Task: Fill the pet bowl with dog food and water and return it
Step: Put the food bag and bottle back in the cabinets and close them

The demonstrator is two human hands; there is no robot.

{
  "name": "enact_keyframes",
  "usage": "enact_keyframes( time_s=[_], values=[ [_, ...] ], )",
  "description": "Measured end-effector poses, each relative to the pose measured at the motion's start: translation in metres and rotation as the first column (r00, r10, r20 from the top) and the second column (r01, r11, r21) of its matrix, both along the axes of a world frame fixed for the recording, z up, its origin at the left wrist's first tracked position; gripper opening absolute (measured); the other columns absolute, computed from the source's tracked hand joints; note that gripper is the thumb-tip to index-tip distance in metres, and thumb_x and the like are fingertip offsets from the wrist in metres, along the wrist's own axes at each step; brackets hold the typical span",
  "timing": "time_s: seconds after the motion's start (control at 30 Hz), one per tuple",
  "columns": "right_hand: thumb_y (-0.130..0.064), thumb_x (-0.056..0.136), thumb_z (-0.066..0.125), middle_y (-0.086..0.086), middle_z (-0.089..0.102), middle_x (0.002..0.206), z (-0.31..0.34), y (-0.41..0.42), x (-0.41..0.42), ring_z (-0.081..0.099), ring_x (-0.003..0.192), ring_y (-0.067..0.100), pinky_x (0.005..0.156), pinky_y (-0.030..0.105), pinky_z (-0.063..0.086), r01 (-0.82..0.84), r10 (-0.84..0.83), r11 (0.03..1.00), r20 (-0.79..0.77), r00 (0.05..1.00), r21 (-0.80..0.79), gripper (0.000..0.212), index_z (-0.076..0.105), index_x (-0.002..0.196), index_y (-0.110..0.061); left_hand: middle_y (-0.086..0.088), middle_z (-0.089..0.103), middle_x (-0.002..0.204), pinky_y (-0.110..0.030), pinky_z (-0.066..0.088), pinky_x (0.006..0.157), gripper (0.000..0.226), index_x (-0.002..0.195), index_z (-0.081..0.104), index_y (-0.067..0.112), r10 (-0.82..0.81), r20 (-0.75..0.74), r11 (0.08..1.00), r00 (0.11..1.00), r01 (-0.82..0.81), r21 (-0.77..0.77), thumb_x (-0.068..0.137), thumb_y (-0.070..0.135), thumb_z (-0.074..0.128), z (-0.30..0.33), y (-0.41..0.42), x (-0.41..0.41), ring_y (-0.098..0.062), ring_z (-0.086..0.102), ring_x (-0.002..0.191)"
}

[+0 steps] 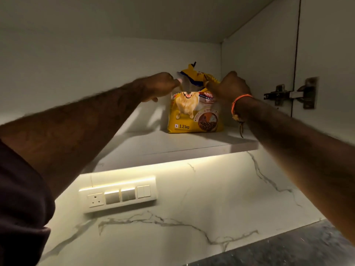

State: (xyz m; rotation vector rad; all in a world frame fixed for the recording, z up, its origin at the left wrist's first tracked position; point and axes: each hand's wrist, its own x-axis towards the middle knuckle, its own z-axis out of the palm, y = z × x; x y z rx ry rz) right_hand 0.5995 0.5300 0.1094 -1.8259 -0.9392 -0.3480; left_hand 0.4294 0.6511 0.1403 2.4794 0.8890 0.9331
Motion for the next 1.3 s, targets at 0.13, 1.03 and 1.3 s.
enact_keyframes(
  time_s=[0.13,1.03,1.3],
  values=[
    [-0.057,0.077,0.067,0.017,0.058,0.133,-0.016,-0.028,-0.029,0.058,0.119,0.038,0.09,0.041,0.05,-0.04,0.04,0.999,0.104,0.994,-0.003,0.074,0.052,0.13,-0.008,-0.01,0.052,0.153,-0.028,0.041,0.098,0.063,0.149,0.049,0.01,0.071,0.075,0.967,0.995,-0.087,0.241,0.102,0.051,0.056,-0.022,-0.029,-0.036,-0.025,0.053,0.135],
    [-0.05,0.076,0.082,0.007,0.042,0.151,-0.379,-0.089,-0.342,0.042,0.138,0.022,0.113,0.026,0.032,-0.838,0.843,0.434,-0.178,0.507,-0.329,0.095,0.034,0.151,-0.016,-0.012,0.055,0.148,-0.032,0.035,0.113,0.122,0.149,0.047,0.011,0.671,-0.098,0.739,0.735,-0.674,0.0,0.057,0.09,0.06,-0.389,-0.215,-0.382,-0.029,0.05,0.137],
    [-0.04,0.067,0.089,0.004,0.018,0.167,-0.48,-0.066,-0.416,0.024,0.152,0.017,0.121,0.025,0.025,-0.881,0.805,0.068,-0.495,0.326,-0.468,0.127,0.007,0.162,-0.017,-0.005,0.042,0.161,-0.035,0.036,0.12,0.122,0.161,0.025,0.021,0.655,-0.221,0.654,0.722,-0.689,-0.313,0.066,0.056,0.091,-0.483,-0.208,-0.418,-0.02,0.046,0.144]
  ],
)
